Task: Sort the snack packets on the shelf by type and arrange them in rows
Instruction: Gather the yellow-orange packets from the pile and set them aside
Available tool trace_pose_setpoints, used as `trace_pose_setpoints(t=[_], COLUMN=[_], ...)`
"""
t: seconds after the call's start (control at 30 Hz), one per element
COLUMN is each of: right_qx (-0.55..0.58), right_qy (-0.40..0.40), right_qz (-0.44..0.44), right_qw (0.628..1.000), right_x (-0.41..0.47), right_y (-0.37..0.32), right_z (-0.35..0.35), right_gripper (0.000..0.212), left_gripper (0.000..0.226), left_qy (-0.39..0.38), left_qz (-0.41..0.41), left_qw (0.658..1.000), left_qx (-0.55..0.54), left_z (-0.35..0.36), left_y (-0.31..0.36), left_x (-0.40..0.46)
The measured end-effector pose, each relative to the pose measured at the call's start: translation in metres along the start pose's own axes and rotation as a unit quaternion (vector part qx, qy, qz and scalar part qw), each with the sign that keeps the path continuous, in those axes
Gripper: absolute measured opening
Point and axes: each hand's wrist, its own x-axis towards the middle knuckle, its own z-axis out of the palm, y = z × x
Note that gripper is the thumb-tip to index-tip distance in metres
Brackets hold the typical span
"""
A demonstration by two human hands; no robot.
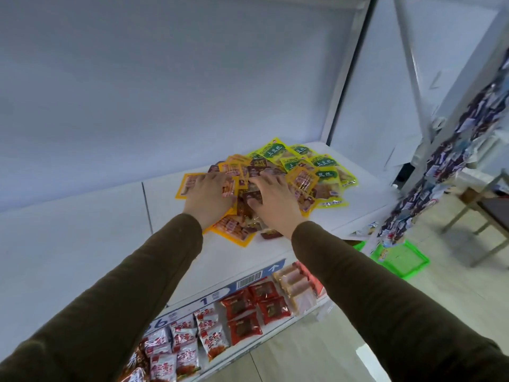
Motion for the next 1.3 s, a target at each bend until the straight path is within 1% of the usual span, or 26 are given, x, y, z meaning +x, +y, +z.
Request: trace_pose_setpoints(t=[0.17,0.37,0.5,0.67,0.77,0.87,0.93,1.03,1.07,1.13,1.2,1.3], right_qx=[0.005,0.018,0.032,0.041,0.049,0.057,0.052,0.052,0.051,0.046,0.032,0.014], right_qy=[-0.002,-0.02,-0.04,-0.061,-0.086,-0.115,-0.132,-0.169,-0.178,-0.189,-0.198,-0.214], right_qz=[-0.024,-0.101,-0.123,-0.162,-0.175,-0.18,-0.182,-0.17,-0.167,-0.158,-0.155,-0.148], right_qw=[1.0,0.994,0.991,0.984,0.98,0.975,0.973,0.97,0.968,0.968,0.967,0.965], right_x=[0.027,0.066,0.083,0.107,0.119,0.128,0.134,0.148,0.154,0.165,0.174,0.186], right_y=[0.058,0.12,0.137,0.129,0.114,0.101,0.095,0.087,0.085,0.079,0.076,0.073], right_z=[-0.01,-0.019,-0.016,-0.002,0.009,0.019,0.025,0.028,0.028,0.029,0.031,0.035], right_gripper=[0.051,0.054,0.056,0.057,0.057,0.06,0.062,0.067,0.069,0.074,0.08,0.09], left_gripper=[0.053,0.051,0.05,0.051,0.046,0.048,0.053,0.06,0.064,0.072,0.082,0.094], left_qy=[0.012,0.037,0.053,0.084,0.085,0.083,0.06,-0.008,-0.02,-0.022,-0.023,-0.05], left_qz=[0.006,-0.065,-0.105,-0.177,-0.203,-0.23,-0.242,-0.276,-0.289,-0.312,-0.338,-0.364], left_qw=[1.0,0.997,0.993,0.981,0.975,0.969,0.967,0.953,0.949,0.945,0.94,0.93], left_qx=[0.004,0.0,0.0,-0.004,-0.022,-0.043,-0.059,-0.122,-0.127,-0.095,-0.04,0.015], left_z=[0.026,0.05,0.052,0.042,0.038,0.037,0.038,0.036,0.035,0.035,0.036,0.036], left_y=[0.036,0.068,0.072,0.053,0.036,0.021,0.014,0.009,0.008,0.006,0.006,0.007], left_x=[0.034,0.059,0.056,0.049,0.047,0.045,0.044,0.046,0.047,0.05,0.05,0.047])
